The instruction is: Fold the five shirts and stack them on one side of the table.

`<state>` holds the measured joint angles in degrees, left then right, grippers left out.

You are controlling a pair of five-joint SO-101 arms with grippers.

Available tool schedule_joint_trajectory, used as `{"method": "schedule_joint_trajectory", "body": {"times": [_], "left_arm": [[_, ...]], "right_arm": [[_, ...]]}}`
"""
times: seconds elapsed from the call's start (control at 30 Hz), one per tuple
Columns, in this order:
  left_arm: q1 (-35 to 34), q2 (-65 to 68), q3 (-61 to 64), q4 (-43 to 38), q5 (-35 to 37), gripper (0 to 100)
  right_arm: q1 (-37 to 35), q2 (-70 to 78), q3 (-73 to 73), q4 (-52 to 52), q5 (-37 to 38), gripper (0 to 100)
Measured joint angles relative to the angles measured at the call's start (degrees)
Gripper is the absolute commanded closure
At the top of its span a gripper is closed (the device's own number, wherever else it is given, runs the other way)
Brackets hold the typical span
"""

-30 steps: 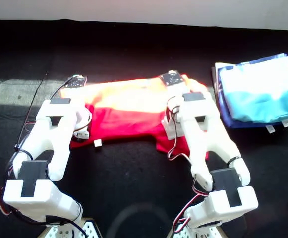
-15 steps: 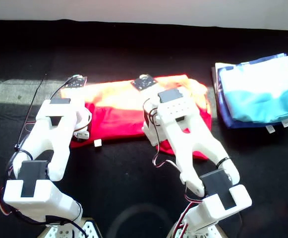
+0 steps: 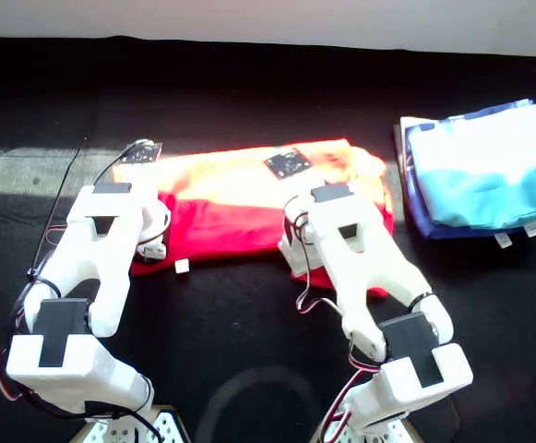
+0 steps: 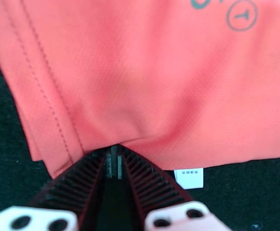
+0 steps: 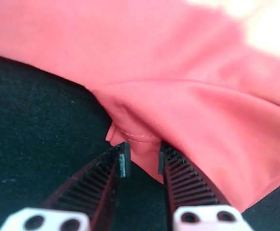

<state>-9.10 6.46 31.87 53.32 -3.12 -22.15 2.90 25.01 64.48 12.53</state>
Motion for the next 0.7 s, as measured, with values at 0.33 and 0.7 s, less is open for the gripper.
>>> {"method": "schedule_joint_trajectory", "body": {"times": [0.33, 0.7], "left_arm": [[0.0, 0.0, 0.0, 0.0, 0.0, 99], [0.0, 0.0, 0.0, 0.0, 0.0, 99]], "right_arm": [[0.2, 6.8, -0.5, -0.8, 0.0, 88.9], [1.1, 6.8, -1.1, -0.8, 0.0, 99.3]]}}
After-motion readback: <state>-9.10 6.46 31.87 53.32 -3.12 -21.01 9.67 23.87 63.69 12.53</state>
